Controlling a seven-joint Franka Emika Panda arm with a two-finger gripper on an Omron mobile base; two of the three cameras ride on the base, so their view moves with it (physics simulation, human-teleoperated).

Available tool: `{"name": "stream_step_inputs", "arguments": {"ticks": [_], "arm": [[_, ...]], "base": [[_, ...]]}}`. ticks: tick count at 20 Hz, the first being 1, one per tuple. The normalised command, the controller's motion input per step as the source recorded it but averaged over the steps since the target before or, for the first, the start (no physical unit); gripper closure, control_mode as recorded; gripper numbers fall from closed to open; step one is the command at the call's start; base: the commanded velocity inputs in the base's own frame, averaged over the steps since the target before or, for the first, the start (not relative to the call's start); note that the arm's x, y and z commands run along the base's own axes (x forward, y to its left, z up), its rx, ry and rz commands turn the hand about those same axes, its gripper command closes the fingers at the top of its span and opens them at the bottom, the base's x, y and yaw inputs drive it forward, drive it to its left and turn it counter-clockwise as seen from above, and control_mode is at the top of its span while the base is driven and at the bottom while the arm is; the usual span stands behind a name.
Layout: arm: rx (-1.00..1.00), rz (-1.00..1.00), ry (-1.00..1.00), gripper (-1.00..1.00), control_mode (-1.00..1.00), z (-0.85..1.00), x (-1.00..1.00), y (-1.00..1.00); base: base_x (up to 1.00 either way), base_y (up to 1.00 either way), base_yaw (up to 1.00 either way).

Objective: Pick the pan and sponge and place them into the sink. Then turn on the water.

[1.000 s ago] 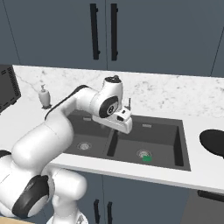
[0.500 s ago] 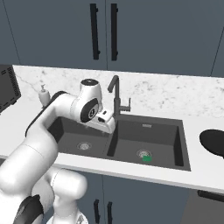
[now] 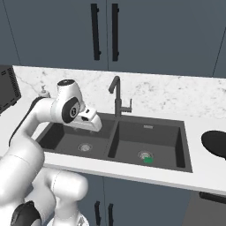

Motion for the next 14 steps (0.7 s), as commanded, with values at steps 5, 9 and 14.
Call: {"name": "stream_step_inputs", "arguments": {"ticks": [5,9,14], "arm": [[-0.10,0.01,0.03,-1.00,-1.00,0.14,-0.05,0.25],[-0.08,0.02,0.06,-1.00,-1.00,0.14,-0.02,0.16],[-0.05,0.02,0.11,-1.00,-1.00,0.03,0.00,0.01]], "base": [[0.00,0.00,0.00],[0.00,0.00,0.00],[0.00,0.00,0.00]]}}
